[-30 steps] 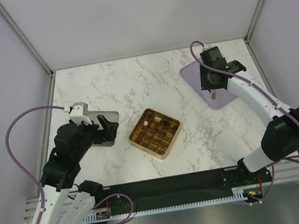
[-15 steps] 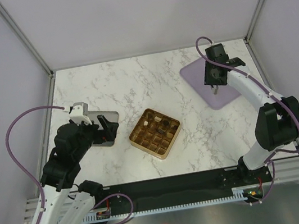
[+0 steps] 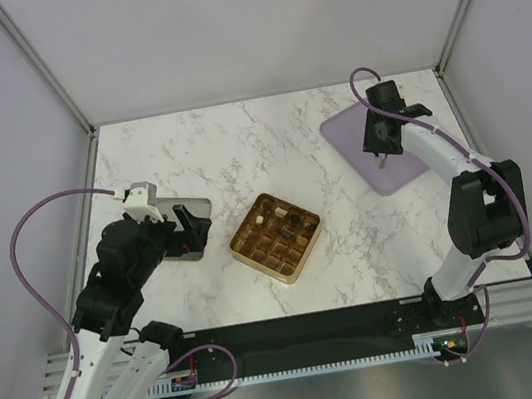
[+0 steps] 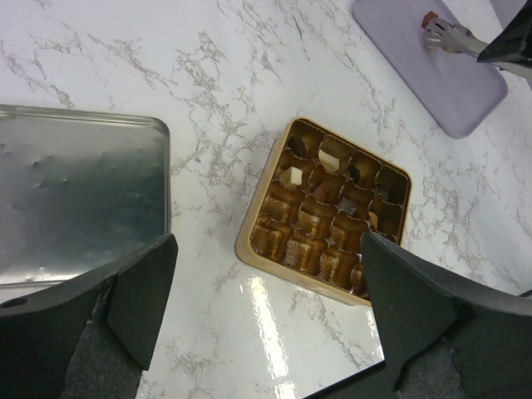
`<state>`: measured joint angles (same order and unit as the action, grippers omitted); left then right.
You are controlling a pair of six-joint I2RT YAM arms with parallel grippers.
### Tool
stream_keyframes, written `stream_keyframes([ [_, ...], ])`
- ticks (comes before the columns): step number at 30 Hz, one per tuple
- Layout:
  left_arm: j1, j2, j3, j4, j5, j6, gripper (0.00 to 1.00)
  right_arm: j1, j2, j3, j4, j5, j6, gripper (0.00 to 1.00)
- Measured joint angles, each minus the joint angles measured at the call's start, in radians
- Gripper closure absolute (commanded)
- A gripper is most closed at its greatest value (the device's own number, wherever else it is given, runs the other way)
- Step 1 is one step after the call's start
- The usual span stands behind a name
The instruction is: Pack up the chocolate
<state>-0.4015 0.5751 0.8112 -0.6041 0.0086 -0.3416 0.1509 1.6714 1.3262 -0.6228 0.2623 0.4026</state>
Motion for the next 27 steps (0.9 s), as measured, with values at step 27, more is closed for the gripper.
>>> stream_keyframes([
  [27,0.0,0.0,0.0,0.0,-0.001,0.0,0.0,-0.037,0.072,-0.003,0.04,-0.086,-0.002,0.57],
])
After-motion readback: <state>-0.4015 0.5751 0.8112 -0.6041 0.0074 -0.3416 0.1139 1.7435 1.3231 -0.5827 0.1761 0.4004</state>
